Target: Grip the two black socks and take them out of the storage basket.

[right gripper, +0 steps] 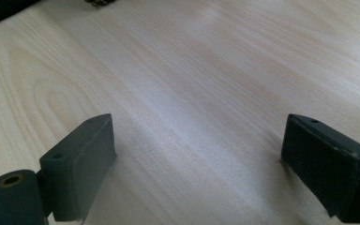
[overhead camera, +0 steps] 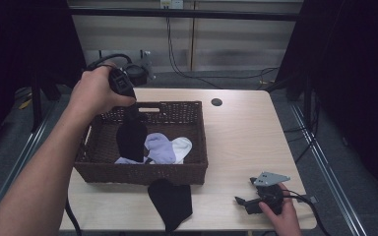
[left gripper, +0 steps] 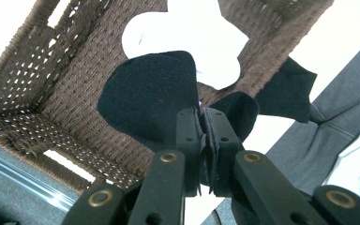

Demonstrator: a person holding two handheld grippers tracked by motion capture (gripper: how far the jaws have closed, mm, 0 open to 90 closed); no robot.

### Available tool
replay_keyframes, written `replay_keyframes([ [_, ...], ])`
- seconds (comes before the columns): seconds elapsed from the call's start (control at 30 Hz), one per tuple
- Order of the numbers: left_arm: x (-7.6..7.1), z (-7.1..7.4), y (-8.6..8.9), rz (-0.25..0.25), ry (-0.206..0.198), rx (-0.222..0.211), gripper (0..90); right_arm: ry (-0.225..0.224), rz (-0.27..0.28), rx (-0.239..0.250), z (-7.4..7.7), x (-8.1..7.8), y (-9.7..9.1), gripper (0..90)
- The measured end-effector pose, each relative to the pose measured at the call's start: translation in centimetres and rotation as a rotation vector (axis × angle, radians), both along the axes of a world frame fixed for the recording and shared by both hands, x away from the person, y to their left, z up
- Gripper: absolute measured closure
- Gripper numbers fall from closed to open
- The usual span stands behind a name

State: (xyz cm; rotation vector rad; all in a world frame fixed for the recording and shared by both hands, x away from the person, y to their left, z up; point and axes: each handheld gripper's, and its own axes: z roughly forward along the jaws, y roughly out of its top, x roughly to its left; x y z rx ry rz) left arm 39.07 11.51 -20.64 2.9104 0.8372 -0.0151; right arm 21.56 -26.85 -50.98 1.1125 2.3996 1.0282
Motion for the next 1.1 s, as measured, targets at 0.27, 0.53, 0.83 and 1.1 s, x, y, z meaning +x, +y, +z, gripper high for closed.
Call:
replay_keyframes([
  [0.27, -2.0, 1.9, -0.5, -0.049, -0.016, -0.013, 85.4, 0.0, 0.0, 0.0, 0.0, 0.0, 0.0, 9.5],
  [0.53, -4.4, 2.2, -1.7, -0.121, -0.028, -0.025, 85.3, -0.003, 0.0, 0.001, 0.0, 0.0, 0.0, 9.5],
  [0.83, -6.1, 0.3, -3.0, -0.186, -0.016, -0.049, 85.3, -0.002, -0.001, 0.002, 0.0, 0.0, 0.0, 9.5],
  [1.1, -7.6, -0.5, -3.8, -0.227, -0.007, -0.058, 85.2, -0.002, 0.0, 0.001, 0.0, 0.0, 0.0, 9.5],
])
